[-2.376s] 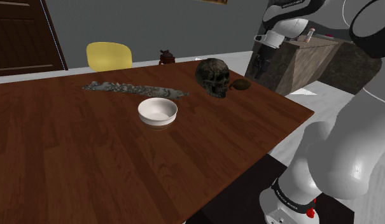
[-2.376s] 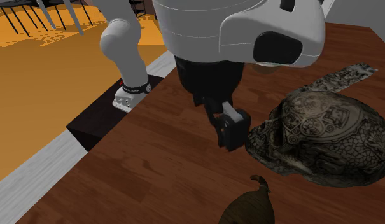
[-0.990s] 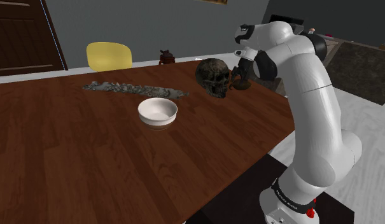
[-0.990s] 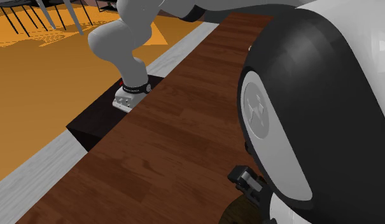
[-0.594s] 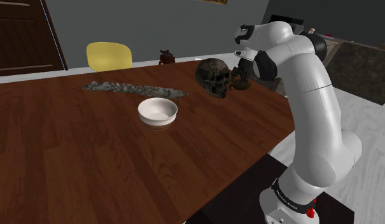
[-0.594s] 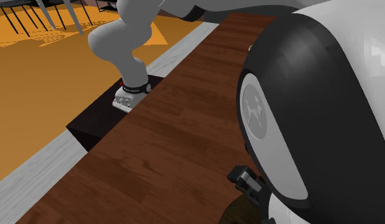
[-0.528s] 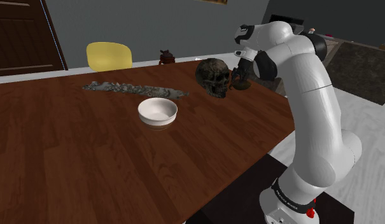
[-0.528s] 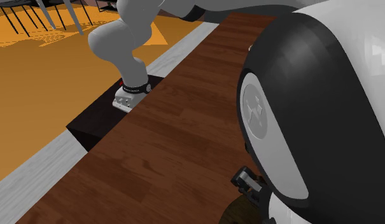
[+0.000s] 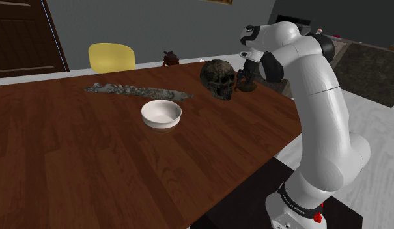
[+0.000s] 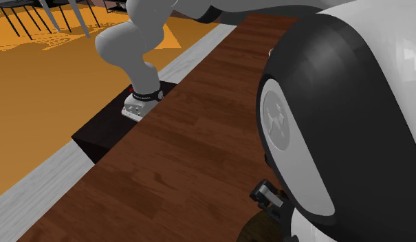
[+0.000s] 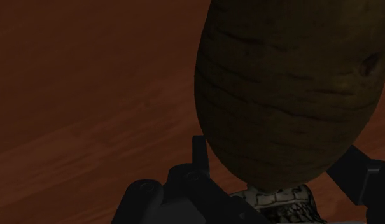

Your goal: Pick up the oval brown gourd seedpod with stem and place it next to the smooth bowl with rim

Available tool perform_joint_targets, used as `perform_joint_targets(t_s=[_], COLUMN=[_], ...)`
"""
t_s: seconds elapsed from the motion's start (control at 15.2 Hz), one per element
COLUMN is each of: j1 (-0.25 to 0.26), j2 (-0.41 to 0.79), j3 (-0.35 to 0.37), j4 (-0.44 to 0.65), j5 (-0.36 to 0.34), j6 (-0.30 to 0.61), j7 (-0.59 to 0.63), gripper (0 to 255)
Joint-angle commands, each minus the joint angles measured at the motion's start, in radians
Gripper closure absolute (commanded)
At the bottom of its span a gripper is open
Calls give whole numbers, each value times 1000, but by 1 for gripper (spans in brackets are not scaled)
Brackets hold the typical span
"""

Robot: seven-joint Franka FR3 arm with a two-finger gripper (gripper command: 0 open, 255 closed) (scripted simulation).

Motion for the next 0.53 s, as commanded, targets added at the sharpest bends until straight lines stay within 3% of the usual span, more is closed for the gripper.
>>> perform_joint_targets(t_s=[0.0, 0.46], j1=[1, -20], j2=[-1, -19], j3=[-1, -6], j4=[-3, 71], j5=[-1, -11], j6=[2, -74], j7=[0, 29], gripper=[255, 255])
